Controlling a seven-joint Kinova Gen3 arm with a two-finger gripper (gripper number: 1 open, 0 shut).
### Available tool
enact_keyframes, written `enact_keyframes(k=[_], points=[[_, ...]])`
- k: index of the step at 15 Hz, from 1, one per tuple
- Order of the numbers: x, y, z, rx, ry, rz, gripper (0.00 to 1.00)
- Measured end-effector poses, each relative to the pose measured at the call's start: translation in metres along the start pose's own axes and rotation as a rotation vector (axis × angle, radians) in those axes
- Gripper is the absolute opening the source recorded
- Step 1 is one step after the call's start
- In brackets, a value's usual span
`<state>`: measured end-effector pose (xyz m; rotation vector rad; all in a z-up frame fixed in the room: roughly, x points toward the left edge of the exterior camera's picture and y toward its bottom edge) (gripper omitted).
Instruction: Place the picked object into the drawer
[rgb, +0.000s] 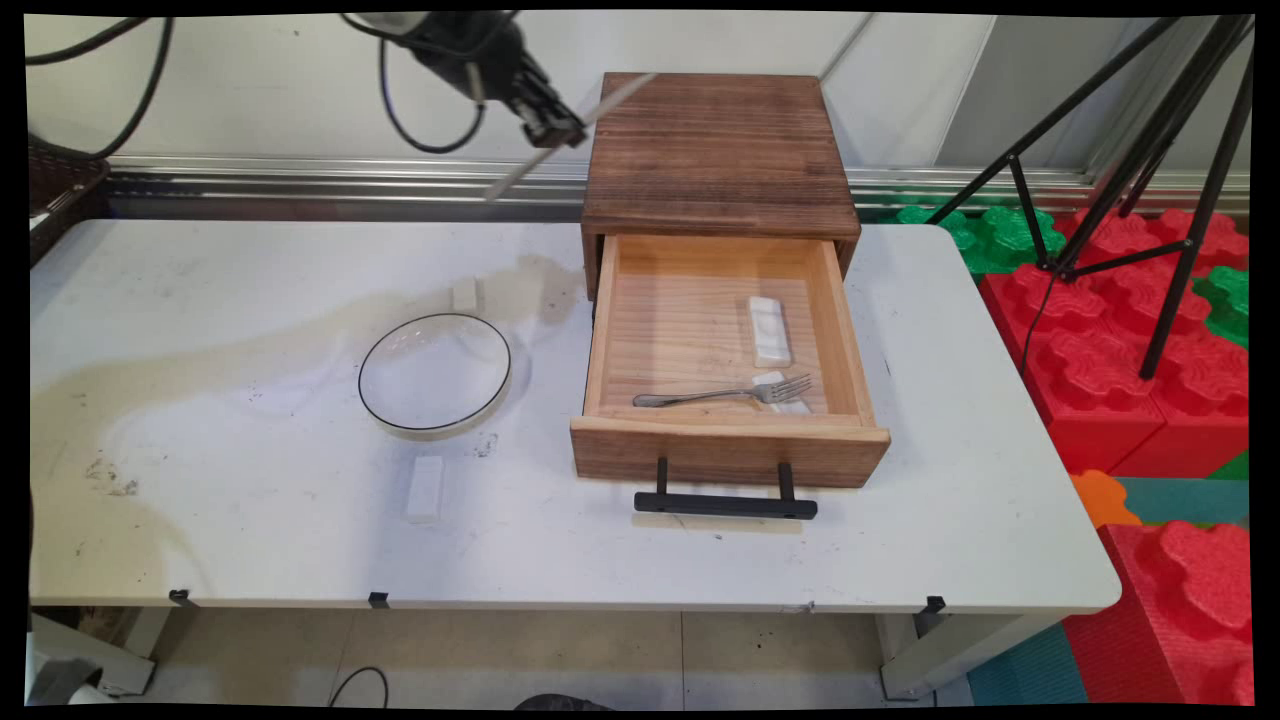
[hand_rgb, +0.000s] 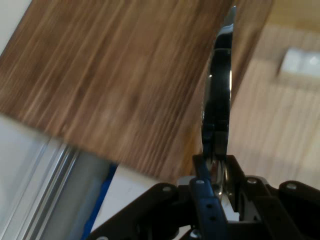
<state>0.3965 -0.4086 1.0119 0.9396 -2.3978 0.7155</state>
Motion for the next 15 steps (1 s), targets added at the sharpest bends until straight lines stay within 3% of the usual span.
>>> enact_keyframes(k=[9, 15], points=[[0.062, 0.052, 0.026, -0.110, 0.078, 0.065, 0.00], [0.080, 0.069, 0.061, -0.170, 0.097, 0.090, 0.00]])
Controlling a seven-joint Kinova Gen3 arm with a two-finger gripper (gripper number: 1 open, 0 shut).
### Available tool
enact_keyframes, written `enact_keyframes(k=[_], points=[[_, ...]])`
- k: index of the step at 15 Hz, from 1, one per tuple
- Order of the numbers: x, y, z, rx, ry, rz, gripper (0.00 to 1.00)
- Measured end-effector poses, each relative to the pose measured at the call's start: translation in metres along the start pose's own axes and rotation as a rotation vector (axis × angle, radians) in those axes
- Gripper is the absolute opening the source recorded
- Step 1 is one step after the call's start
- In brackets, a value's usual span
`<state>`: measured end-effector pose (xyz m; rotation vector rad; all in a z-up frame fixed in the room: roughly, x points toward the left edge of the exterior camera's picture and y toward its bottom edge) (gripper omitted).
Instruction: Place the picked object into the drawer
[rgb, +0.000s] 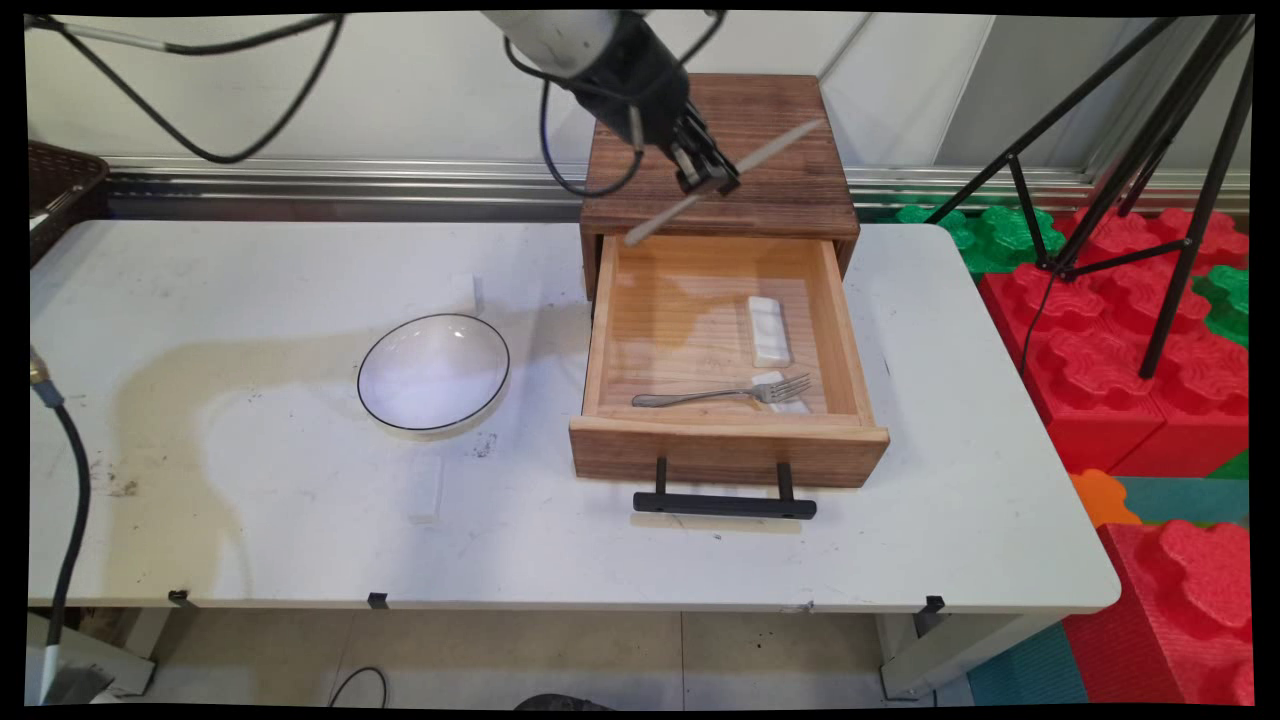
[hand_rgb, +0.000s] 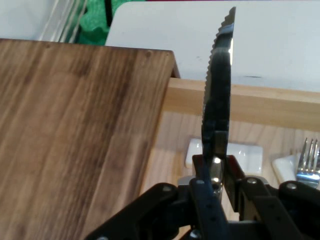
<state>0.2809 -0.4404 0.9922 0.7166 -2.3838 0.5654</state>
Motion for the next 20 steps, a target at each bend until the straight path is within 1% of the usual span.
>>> enact_keyframes(k=[5, 15, 20], points=[[-0.008, -0.001, 0.032, -0.036, -0.010, 0.018, 0.00], [-0.037, -0.005, 0.104, -0.111, -0.037, 0.070, 0.00], [-0.051, -0.006, 0.131, -0.139, -0.057, 0.082, 0.00]])
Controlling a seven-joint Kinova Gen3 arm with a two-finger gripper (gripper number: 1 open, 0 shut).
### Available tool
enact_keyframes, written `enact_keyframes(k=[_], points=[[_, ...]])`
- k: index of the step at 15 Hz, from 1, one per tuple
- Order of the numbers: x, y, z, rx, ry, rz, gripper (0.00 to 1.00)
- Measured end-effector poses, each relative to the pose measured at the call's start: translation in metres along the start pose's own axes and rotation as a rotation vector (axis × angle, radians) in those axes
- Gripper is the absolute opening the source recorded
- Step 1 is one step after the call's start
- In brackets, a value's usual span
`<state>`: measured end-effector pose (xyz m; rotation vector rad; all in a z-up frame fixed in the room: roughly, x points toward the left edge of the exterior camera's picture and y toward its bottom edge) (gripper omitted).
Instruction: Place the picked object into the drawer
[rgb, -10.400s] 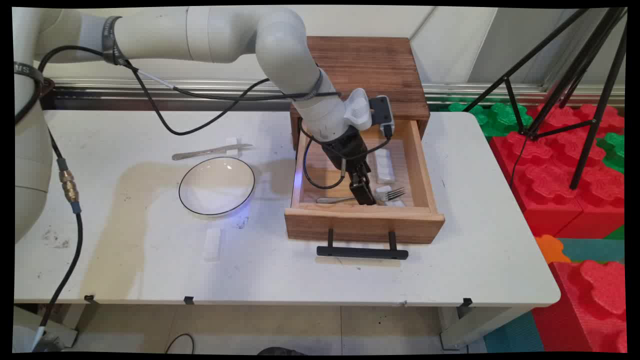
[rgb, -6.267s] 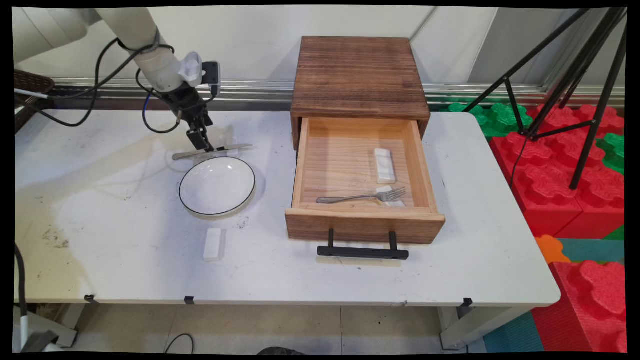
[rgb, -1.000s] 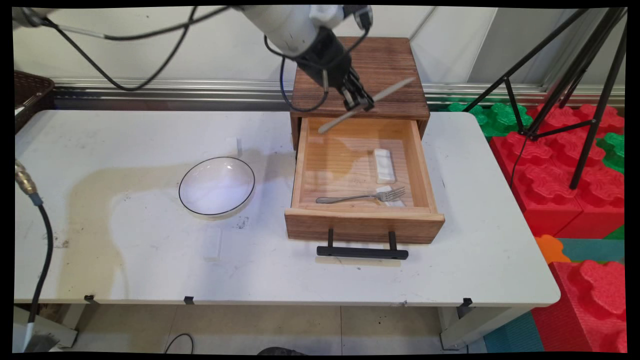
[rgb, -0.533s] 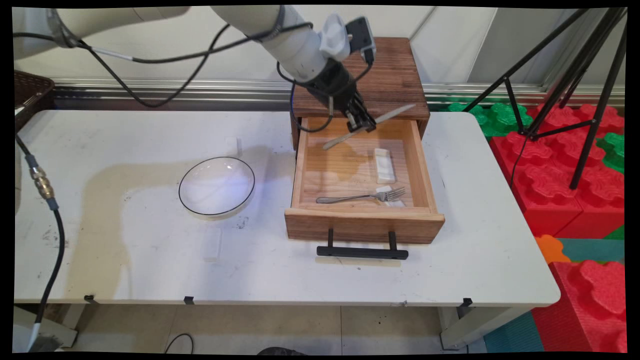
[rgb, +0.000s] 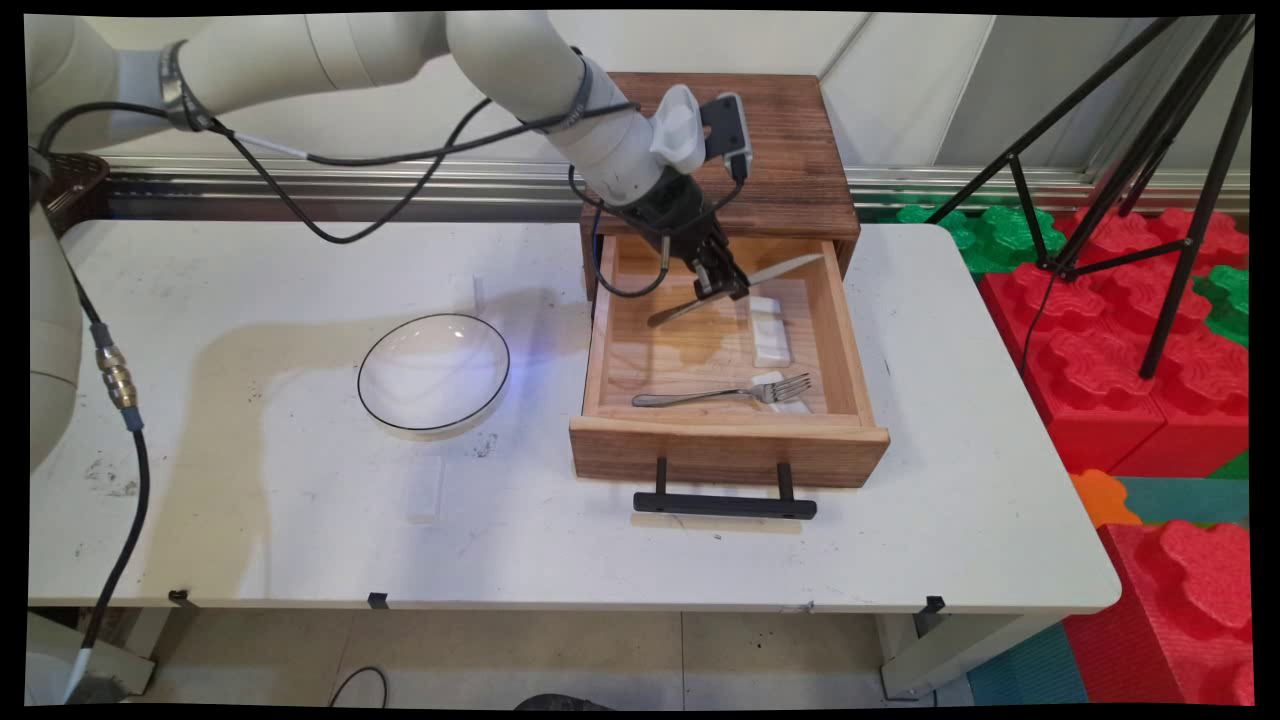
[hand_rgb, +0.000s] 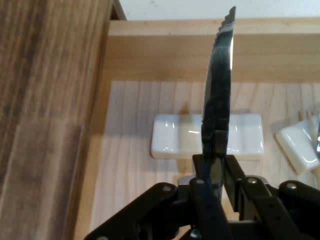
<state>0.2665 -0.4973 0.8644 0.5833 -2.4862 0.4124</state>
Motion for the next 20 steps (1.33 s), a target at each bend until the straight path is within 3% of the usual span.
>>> enact_keyframes(k=[13, 20], points=[[-0.020, -0.006, 0.035, -0.034, -0.047, 0.030, 0.00], [-0.022, -0.009, 0.044, -0.037, -0.042, 0.036, 0.00]])
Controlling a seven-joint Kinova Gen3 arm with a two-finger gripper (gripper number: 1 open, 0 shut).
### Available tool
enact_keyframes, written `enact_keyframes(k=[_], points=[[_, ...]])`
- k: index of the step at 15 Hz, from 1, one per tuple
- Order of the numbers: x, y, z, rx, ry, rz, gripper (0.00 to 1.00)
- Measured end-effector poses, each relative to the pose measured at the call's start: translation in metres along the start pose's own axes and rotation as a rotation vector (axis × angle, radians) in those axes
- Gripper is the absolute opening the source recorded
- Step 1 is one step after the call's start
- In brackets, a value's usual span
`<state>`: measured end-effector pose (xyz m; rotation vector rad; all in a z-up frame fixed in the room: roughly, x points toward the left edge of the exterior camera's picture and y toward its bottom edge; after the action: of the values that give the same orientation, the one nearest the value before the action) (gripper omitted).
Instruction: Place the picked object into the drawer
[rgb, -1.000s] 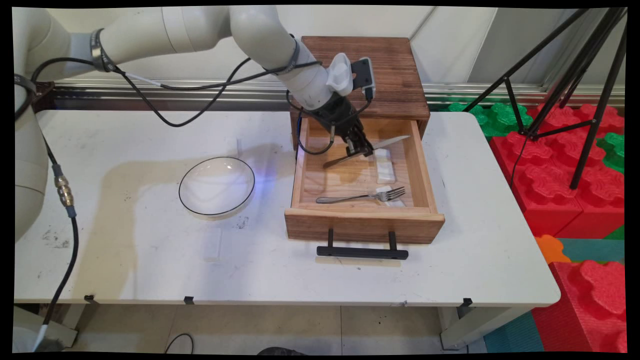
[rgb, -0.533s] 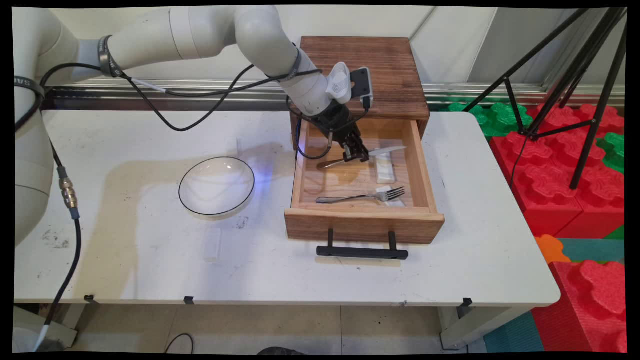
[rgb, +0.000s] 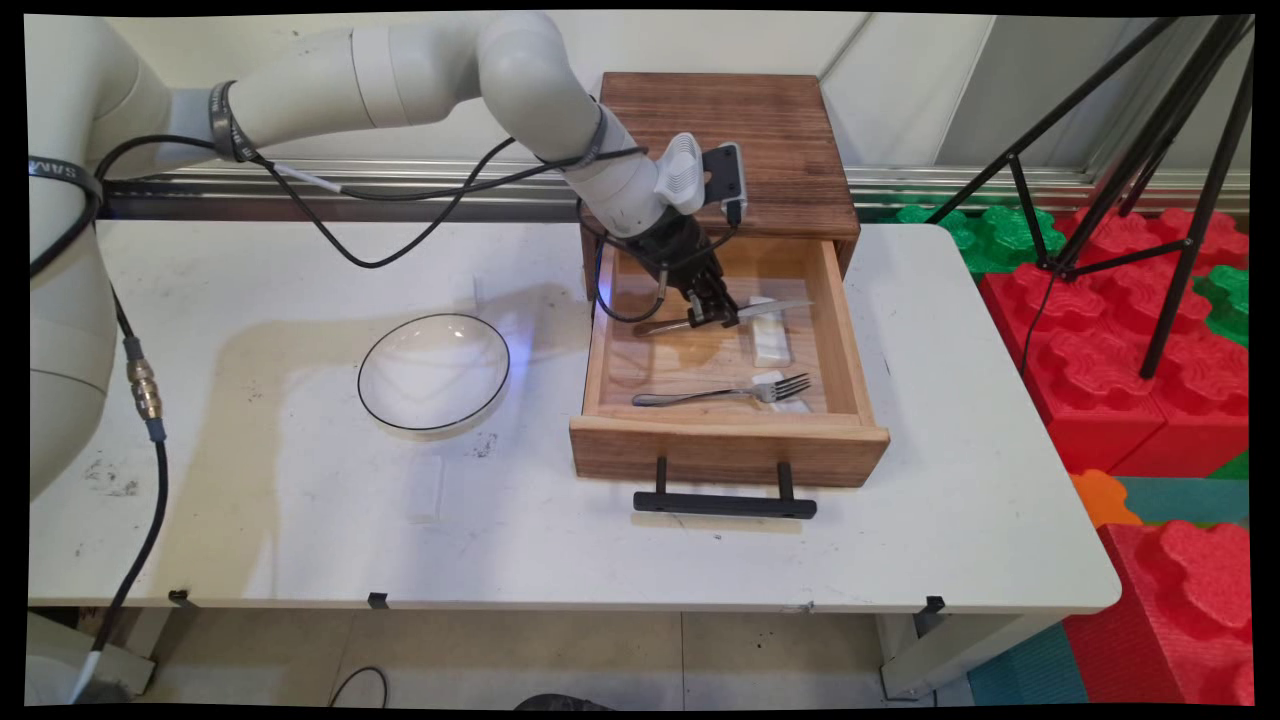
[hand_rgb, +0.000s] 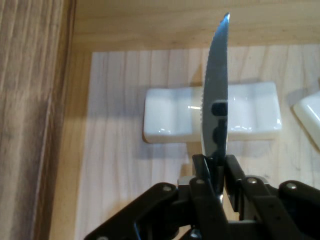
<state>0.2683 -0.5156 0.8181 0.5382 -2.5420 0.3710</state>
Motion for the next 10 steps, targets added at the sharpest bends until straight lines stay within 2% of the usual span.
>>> enact_keyframes(k=[5, 6, 10], points=[[0.0026, -0.0006, 0.0045, -0.004, 0.015, -0.006, 0.00], [0.0031, -0.0004, 0.0054, -0.006, 0.016, -0.006, 1.00], [0.0031, -0.0008, 0.0056, 0.000, 0.021, -0.009, 1.00]])
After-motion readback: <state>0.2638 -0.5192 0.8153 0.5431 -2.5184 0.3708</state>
